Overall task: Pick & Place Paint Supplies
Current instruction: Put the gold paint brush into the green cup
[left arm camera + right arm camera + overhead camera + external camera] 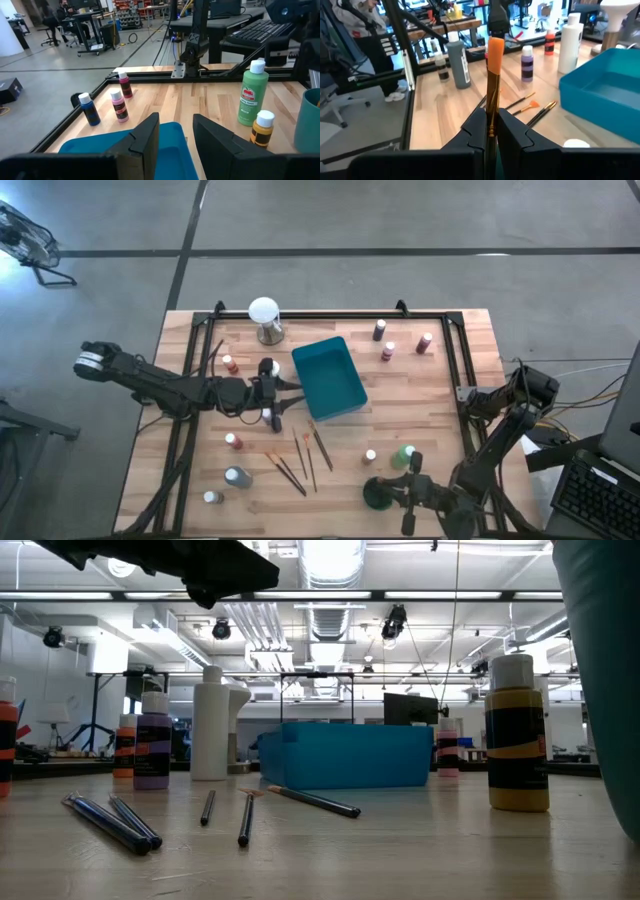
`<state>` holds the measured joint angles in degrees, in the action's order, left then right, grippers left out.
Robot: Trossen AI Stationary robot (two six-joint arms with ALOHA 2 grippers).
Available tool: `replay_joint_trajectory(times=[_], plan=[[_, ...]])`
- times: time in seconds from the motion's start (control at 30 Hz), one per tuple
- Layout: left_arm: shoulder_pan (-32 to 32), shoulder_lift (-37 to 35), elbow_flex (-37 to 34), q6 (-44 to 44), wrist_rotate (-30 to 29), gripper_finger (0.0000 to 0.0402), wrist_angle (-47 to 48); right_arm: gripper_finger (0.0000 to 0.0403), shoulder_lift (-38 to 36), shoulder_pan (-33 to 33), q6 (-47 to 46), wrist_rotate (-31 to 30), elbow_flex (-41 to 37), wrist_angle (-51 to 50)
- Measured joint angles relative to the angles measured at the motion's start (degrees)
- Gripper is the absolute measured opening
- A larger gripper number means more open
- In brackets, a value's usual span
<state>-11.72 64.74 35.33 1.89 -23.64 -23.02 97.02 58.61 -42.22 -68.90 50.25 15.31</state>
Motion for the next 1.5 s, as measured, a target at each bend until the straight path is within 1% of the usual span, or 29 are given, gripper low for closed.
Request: replay_joint_trajectory(times=[0.23, 0.47, 0.7, 0.93, 1.07, 1.23, 1.5], plan=[[0.06, -0.18, 0.00, 0.06, -0.02, 0.0126, -0.97, 0.0019, 1.30, -0.22, -2.59, 1.29, -0.45, 0.04], [0.17, -0.18, 0.00, 1.18, -0.02, 0.0126, -1.76, 0.0019, 1.34, -0.25, -2.85, 2.02, -0.51, 0.00], [0.17, -0.18, 0.00, 1.18, -0.02, 0.0126, -1.85, 0.0019, 1.48, -0.88, -3.61, 4.85, -0.56, -0.07], [0.17, -0.18, 0.00, 1.16, -0.02, 0.0126, -1.84, 0.0019, 1.45, -0.87, 0.53, 4.46, 1.79, -0.07], [0.22, -0.18, 0.00, 1.16, -0.02, 0.0126, -1.84, 0.0019, 1.41, -0.87, 1.11, 3.87, 2.76, -0.09], [0.24, -0.18, 0.00, 1.16, -0.02, 0.0126, -1.82, 0.0019, 2.03, -0.78, 1.64, -0.77, 3.67, -0.07], [0.24, -0.18, 0.00, 1.14, -0.02, 0.0126, -1.80, 0.0019, 5.19, -0.76, -3.04, -2.08, 3.86, -0.09]])
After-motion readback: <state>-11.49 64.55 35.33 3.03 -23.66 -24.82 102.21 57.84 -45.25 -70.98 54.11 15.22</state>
